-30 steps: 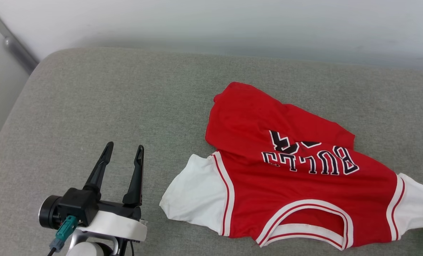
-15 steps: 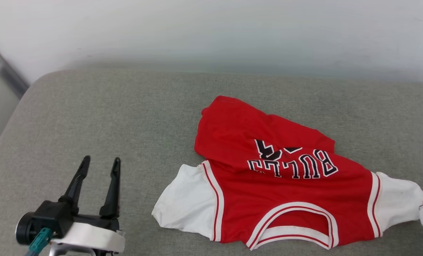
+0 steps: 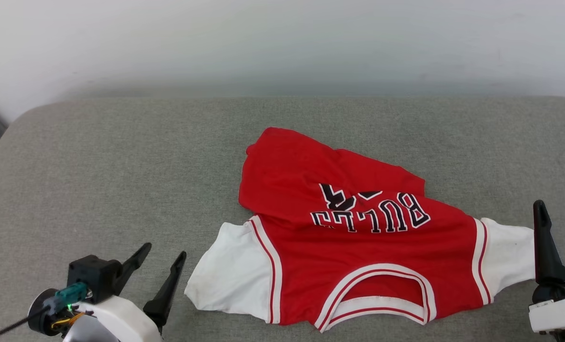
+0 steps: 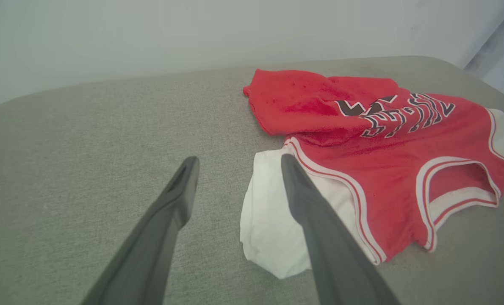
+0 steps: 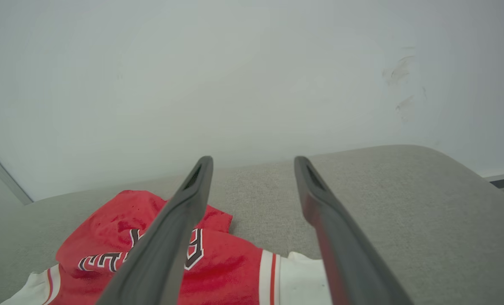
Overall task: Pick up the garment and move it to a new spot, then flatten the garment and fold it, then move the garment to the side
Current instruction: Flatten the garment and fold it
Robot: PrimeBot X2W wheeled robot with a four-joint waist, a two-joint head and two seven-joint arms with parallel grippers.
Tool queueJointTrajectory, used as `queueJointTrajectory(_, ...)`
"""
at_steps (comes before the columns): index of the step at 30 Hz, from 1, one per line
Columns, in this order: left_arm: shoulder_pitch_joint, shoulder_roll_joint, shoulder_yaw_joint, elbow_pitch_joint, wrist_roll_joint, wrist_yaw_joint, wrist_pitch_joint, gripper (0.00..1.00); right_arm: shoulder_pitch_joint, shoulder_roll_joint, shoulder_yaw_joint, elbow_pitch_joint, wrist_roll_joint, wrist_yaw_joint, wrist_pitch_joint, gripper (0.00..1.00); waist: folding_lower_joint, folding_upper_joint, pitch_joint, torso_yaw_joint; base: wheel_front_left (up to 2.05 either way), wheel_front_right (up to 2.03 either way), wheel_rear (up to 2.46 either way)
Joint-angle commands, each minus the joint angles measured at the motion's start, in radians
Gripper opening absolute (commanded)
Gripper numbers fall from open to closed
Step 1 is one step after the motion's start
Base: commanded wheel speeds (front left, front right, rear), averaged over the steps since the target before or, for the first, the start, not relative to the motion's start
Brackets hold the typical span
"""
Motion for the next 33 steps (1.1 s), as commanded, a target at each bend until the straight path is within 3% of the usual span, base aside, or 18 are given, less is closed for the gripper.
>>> queueJointTrajectory(1, -0.007, 0.032, -0.016, -0.024, -0.033, -0.004, 0.102, 1.00, 0.005, -0.013, 0.003, 0.005, -0.006, 0.000, -0.009, 1.00, 0.0000, 0.0000, 0.018, -0.012, 0.00, 0.00, 0.00)
queueJointTrajectory(5, -0.020, 0.122, -0.054, -0.055, -0.064, -0.007, 0.349, 1.00, -0.020, -0.009, 0.002, 0.006, 0.004, 0.000, -0.017, 1.00, 0.0000, 0.0000, 0.050, -0.032, 0.00, 0.00, 0.00)
queueJointTrajectory(9, -0.043, 0.145, -0.099, -0.057, -0.100, -0.007, 0.500, 1.00, -0.042, -0.018, 0.007, 0.013, -0.023, 0.000, -0.016, 1.00, 0.0000, 0.0000, 0.093, -0.051, 0.00, 0.00, 0.00)
queueJointTrajectory(11, -0.071, 0.169, -0.112, -0.050, -0.081, -0.010, 0.529, 1.00, -0.055, -0.014, 0.009, 0.016, -0.021, 0.000, -0.020, 1.00, 0.0000, 0.0000, 0.114, -0.059, 0.00, 0.00, 0.00)
queueJointTrajectory(23, -0.129, 0.172, -0.178, 0.092, -0.052, -0.005, 0.609, 1.00, -0.097, -0.011, -0.003, 0.027, 0.038, 0.000, -0.043, 1.00, 0.0000, 0.0000, 0.184, -0.086, 0.00, 0.00, 0.00)
queueJointTrajectory(24, -0.125, 0.168, -0.186, 0.106, -0.061, -0.006, 0.617, 0.85, -0.098, -0.013, -0.001, 0.028, 0.035, 0.000, -0.044, 1.00, 0.0000, 0.0000, 0.188, -0.086, 0.00, 0.00, 0.00)
queueJointTrajectory(25, -0.122, 0.165, -0.196, 0.118, -0.067, -0.007, 0.624, 0.09, -0.099, -0.015, 0.000, 0.030, 0.033, 0.000, -0.046, 1.00, 0.0000, 0.0000, 0.190, -0.086, 0.00, 0.00, 0.00)
queueJointTrajectory(26, -0.121, 0.162, -0.204, 0.127, -0.070, -0.009, 0.623, 0.00, -0.101, -0.016, 0.002, 0.033, 0.031, 0.000, -0.046, 1.00, 0.0000, 0.0000, 0.191, -0.085, 0.00, 0.00, 0.00)
queueJointTrajectory(33, -0.133, 0.130, -0.171, 0.117, -0.082, 0.013, 0.523, 0.00, -0.089, -0.046, 0.000, 0.055, -0.004, 0.000, -0.011, 1.00, 0.0000, 0.0000, 0.163, -0.065, 0.00, 0.00, 0.00)
